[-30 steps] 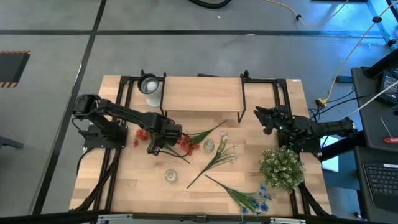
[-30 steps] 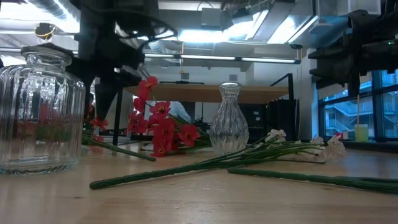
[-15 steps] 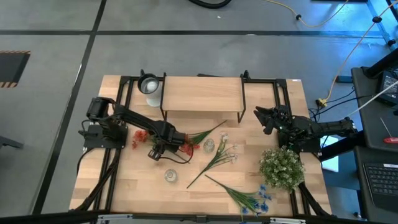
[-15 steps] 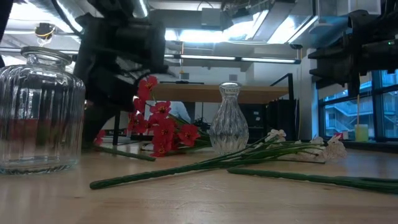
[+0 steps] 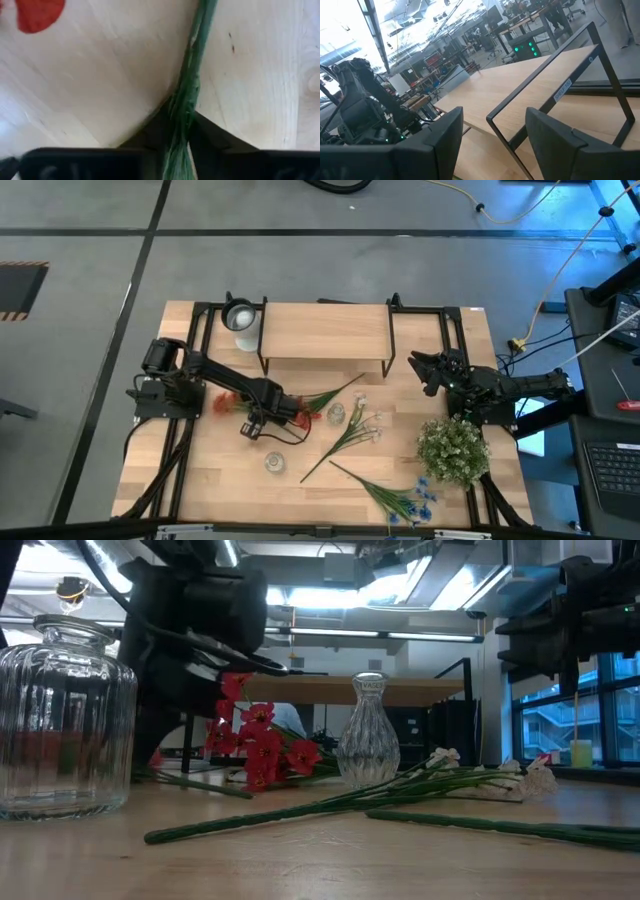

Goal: Pick and place flowers into a vace then onto a shelf
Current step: Put the left orange flowers into the left transparent vase

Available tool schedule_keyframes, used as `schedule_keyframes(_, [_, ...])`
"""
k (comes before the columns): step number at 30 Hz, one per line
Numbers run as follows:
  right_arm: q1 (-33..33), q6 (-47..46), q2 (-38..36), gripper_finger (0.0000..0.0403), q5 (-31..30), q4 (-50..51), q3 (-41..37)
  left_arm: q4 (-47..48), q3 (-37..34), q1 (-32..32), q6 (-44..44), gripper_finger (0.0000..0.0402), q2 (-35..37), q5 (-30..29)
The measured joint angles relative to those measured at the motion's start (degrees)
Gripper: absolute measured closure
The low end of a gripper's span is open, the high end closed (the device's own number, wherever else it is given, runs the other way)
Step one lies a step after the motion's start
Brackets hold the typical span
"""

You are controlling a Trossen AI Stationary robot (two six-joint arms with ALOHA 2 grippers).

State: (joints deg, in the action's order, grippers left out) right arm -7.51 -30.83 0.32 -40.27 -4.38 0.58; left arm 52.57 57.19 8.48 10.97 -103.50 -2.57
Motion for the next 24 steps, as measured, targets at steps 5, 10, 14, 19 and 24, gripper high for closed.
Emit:
schedule_keyframes(5, [0.0, 0.0, 0.0, 0.0186, 0.0, 0.0, 0.0, 3.6, 1.7, 1.7, -4.4, 0.0389, -0.2, -1.3])
schedule_keyframes(10, [0.0, 1.0, 0.0, 0.0186, 0.0, 0.0, 0.0, 11.8, 6.3, 4.8, -7.8, 0.0393, 1.7, -7.4])
schedule_keyframes(14, [0.0, 1.3, 0.1, 0.0186, 0.0, 0.0, 0.0, 20.0, 10.2, 7.6, -11.8, 0.0394, 4.0, -11.4])
schedule_keyframes(19, [0.0, 1.3, 0.1, 0.0186, 0.0, 0.0, 0.0, 30.0, 16.7, 12.5, -15.8, 0.0395, 7.9, -17.4])
schedule_keyframes(24, [0.0, 1.3, 0.2, 0.0186, 0.0, 0.0, 0.0, 38.0, 23.8, 19.2, -8.5, 0.0394, 10.9, -24.4])
